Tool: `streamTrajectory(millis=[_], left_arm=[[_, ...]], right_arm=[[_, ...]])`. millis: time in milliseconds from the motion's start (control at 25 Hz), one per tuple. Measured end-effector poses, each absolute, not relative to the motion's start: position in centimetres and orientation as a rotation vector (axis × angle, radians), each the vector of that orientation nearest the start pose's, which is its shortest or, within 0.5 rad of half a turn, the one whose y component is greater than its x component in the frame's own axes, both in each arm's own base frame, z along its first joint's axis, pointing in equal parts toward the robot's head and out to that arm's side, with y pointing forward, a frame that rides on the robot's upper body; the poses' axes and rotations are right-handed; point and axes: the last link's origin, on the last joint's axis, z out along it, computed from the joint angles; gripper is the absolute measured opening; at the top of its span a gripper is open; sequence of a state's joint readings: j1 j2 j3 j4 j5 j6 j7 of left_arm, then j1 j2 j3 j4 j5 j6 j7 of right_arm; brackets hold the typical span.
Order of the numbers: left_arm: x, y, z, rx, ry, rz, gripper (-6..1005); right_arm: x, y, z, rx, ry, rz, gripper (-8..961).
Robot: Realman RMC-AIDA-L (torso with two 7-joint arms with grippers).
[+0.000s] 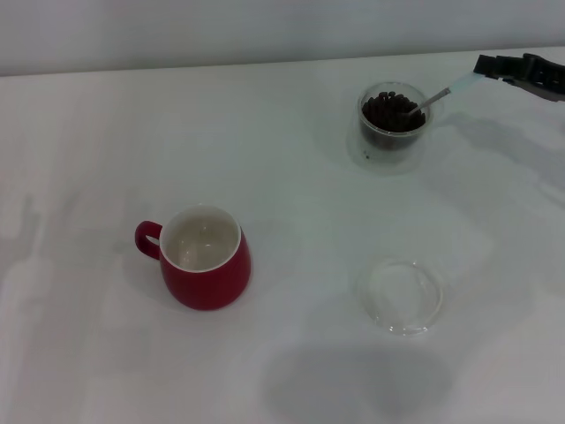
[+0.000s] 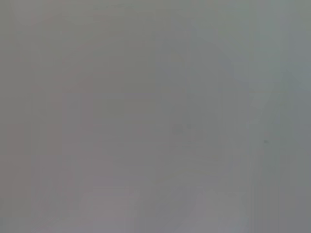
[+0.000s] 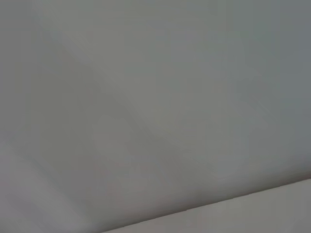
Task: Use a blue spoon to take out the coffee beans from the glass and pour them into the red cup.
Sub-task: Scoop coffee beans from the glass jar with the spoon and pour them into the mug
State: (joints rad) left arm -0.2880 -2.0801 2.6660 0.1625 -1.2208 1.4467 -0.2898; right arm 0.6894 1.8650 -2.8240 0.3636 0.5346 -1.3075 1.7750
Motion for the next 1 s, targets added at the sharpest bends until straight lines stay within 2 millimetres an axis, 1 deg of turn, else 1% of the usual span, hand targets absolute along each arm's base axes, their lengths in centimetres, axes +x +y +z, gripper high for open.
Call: streamTrajectory(millis=[480, 1000], left_arm=[[-34.4, 27.2, 0.1, -1.464, -0.579, -0.89, 772], [-34.0, 28.0, 0.5, -1.474, -0.547, -0.894, 772]], right_arm=[[34.9, 37.8, 8.3, -1.861, 1.528, 0.873, 148], [34.7, 37.8, 8.4, -1.815, 1.596, 0.929, 147]])
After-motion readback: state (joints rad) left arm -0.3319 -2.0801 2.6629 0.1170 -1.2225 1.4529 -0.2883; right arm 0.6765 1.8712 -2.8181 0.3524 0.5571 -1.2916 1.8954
